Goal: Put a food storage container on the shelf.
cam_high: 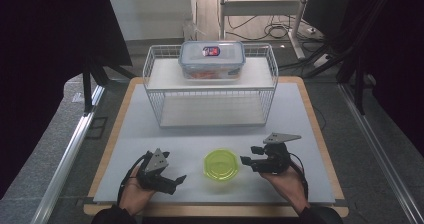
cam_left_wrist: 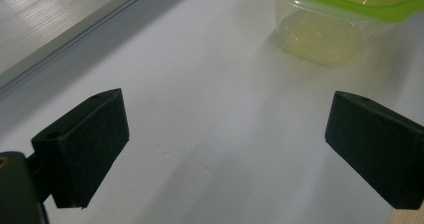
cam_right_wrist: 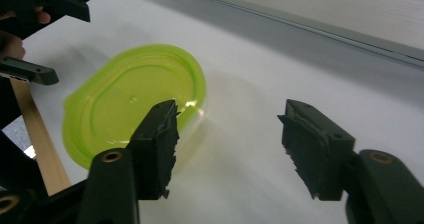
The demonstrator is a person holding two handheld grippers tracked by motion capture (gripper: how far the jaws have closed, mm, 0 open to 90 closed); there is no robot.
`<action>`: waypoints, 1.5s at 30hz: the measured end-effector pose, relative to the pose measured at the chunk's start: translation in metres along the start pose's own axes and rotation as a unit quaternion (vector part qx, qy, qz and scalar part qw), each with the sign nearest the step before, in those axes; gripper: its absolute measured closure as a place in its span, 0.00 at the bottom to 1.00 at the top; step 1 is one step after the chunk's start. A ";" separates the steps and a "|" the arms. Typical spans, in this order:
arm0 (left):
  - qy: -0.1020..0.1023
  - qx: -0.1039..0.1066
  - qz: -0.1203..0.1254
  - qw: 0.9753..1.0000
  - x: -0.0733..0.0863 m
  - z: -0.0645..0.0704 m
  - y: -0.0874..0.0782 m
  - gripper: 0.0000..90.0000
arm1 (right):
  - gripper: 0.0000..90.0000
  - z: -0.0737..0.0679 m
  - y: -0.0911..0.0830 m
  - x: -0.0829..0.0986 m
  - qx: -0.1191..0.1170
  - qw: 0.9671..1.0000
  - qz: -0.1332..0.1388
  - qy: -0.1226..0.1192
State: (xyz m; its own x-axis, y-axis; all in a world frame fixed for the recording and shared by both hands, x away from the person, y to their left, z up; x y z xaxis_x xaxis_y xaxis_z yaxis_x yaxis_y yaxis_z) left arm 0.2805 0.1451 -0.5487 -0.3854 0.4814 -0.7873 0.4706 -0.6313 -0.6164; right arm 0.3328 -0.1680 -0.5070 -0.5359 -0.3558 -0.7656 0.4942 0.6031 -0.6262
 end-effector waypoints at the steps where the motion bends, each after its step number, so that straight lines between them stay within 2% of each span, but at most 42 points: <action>1: 0.000 0.000 0.000 1.000 0.000 0.000 0.000 0.04 | 0.47 -0.002 0.002 -0.001 -0.002 1.000 -0.002 0.000; 6: 0.000 0.001 -0.001 1.000 0.000 0.000 0.000 0.04 | 0.55 -0.011 0.012 -0.001 -0.017 1.000 -0.020 0.005; 9: 0.003 0.001 -0.004 1.000 0.001 0.001 0.001 0.04 | 0.59 -0.012 0.017 -0.001 -0.034 0.999 -0.026 0.020; 12: 0.005 0.001 -0.005 1.000 0.001 0.001 0.002 0.04 | 0.66 -0.013 0.023 -0.001 -0.039 0.998 -0.035 0.024; 16: 0.005 0.002 -0.006 1.000 0.001 0.001 0.001 0.05 | 0.71 -0.014 0.030 0.000 -0.057 0.996 -0.049 0.048; 18: 0.006 0.002 -0.007 1.000 0.001 0.001 0.002 0.05 | 0.75 -0.014 0.031 -0.002 -0.065 0.995 -0.051 0.060; 22: 0.008 0.003 -0.008 1.000 0.001 0.002 0.002 0.05 | 0.83 -0.014 0.036 -0.006 -0.066 0.995 -0.047 0.066; 24: 0.009 0.003 -0.009 1.000 0.001 0.002 0.002 0.05 | 0.84 -0.015 0.040 -0.008 -0.065 0.994 -0.047 0.068; 27: 0.009 0.003 -0.009 1.000 0.001 0.002 0.002 0.05 | 0.75 -0.017 0.041 -0.010 -0.048 0.995 -0.051 0.066; 30: 0.010 0.003 -0.009 1.000 0.001 0.002 0.002 0.05 | 0.74 -0.017 0.038 -0.009 -0.044 0.995 -0.053 0.068; 33: 0.013 0.002 -0.011 1.000 0.001 0.003 0.003 0.05 | 0.76 -0.016 0.040 -0.007 -0.053 0.994 -0.059 0.080; 35: 0.014 0.001 -0.011 1.000 0.001 0.003 0.003 0.05 | 0.81 -0.015 0.040 -0.007 -0.067 0.991 -0.061 0.099; 41: 0.015 0.002 -0.012 1.000 0.001 0.003 0.003 0.05 | 0.84 -0.015 0.040 -0.007 -0.086 0.987 -0.063 0.124; 44: 0.016 0.002 -0.012 1.000 0.001 0.003 0.003 0.05 | 0.88 -0.017 0.040 -0.007 -0.099 0.985 -0.061 0.127; 45: 0.016 0.002 -0.013 1.000 0.001 0.003 0.003 0.05 | 0.88 -0.018 0.040 -0.008 -0.097 0.986 -0.060 0.123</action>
State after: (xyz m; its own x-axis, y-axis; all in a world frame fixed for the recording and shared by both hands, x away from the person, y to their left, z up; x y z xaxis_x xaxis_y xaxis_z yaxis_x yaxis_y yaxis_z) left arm 0.2788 0.1419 -0.5516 -0.3713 0.5167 -0.7715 0.4579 -0.6209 -0.6362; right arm 0.3445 -0.1286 -0.5233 -0.7441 -0.2632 -0.6141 0.2901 0.7007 -0.6518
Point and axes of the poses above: each handheld gripper's, and its own axes: y roughly forward along the jaws, x roughly out of its underside, z roughly to its right, the point moved 5 cm from there along y, roughly forward along the jaws, and after that the axes turned 6 degrees about x, right-handed, at the moved point
